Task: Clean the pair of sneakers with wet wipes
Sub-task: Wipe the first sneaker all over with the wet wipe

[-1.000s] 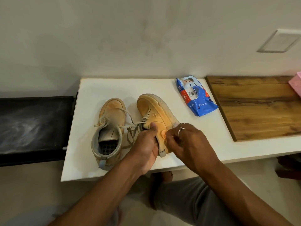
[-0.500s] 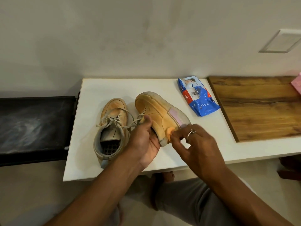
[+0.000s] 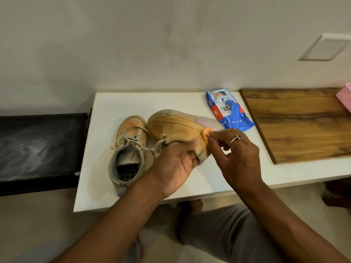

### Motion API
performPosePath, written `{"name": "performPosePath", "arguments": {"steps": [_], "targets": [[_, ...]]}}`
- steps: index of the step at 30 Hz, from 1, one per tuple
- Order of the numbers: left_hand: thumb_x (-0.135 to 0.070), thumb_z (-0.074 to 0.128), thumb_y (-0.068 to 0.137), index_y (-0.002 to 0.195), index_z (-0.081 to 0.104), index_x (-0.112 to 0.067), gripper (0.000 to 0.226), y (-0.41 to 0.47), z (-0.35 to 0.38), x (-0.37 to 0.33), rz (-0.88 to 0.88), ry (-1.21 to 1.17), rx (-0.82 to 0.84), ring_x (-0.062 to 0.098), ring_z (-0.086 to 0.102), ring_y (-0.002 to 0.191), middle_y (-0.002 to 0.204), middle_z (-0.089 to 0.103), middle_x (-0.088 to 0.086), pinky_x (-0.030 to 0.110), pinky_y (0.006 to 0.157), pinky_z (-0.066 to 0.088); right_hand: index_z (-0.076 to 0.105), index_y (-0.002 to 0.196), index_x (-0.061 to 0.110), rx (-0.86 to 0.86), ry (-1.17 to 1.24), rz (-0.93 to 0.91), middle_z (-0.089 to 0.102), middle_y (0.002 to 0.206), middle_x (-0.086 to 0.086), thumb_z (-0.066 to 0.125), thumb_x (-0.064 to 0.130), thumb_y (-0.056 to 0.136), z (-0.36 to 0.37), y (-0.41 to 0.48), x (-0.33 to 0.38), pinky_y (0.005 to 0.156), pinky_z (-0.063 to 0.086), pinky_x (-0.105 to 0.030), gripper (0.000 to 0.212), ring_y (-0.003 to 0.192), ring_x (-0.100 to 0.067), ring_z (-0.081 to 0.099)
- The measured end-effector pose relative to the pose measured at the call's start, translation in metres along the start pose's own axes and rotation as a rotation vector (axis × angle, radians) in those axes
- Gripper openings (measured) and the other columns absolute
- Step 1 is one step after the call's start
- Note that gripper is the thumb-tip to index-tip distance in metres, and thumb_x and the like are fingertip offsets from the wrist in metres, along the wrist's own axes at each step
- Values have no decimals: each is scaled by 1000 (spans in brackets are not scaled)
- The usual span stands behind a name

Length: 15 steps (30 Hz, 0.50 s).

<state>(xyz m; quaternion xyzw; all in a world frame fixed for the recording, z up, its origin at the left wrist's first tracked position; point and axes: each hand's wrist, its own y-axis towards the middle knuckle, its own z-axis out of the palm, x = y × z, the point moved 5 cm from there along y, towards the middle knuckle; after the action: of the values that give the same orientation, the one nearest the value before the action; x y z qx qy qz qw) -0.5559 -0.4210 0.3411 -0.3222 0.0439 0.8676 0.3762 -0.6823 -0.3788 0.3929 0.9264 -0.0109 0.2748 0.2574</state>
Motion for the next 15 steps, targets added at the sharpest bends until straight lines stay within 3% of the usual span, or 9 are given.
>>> {"name": "performPosePath", "arguments": {"steps": [2,5,8,11,15], "targets": [[-2,56,87,115,57,-7,29,-2,2,10,-18,206,11,23,61,111,115,63,10,31,98,48,71,101,8,-10,-4,13,67,87,-5,70,21,87,-2,1,-4,68,51,-18,19,75,-10,57],[1,55,90,128,51,-12,40,-1,0,17,-8,357,-39,21,59,118,129,59,8,31,104,44,71,102,7,-26,-35,6,68,88,-6,70,20,87,-5,2,-3,72,46,-13,19,78,-10,55],[-12,58,89,131,50,-15,43,1,-2,15,56,425,-82,22,57,122,133,58,6,35,106,43,72,101,8,-33,-69,-30,68,90,-6,70,21,87,-10,-2,4,72,43,-11,19,79,-8,54],[-27,59,90,126,55,-23,37,1,-4,11,109,484,-139,22,57,122,132,60,0,42,109,40,74,99,7,-34,-109,-89,69,89,-8,72,21,85,-14,-9,10,70,44,-18,20,81,-7,51],[-17,51,97,127,55,-20,31,1,-6,10,122,406,-143,21,57,123,132,60,0,45,112,36,74,99,6,-85,-119,-89,69,88,-10,73,21,85,-19,1,7,72,41,-16,20,82,-6,49]]}}
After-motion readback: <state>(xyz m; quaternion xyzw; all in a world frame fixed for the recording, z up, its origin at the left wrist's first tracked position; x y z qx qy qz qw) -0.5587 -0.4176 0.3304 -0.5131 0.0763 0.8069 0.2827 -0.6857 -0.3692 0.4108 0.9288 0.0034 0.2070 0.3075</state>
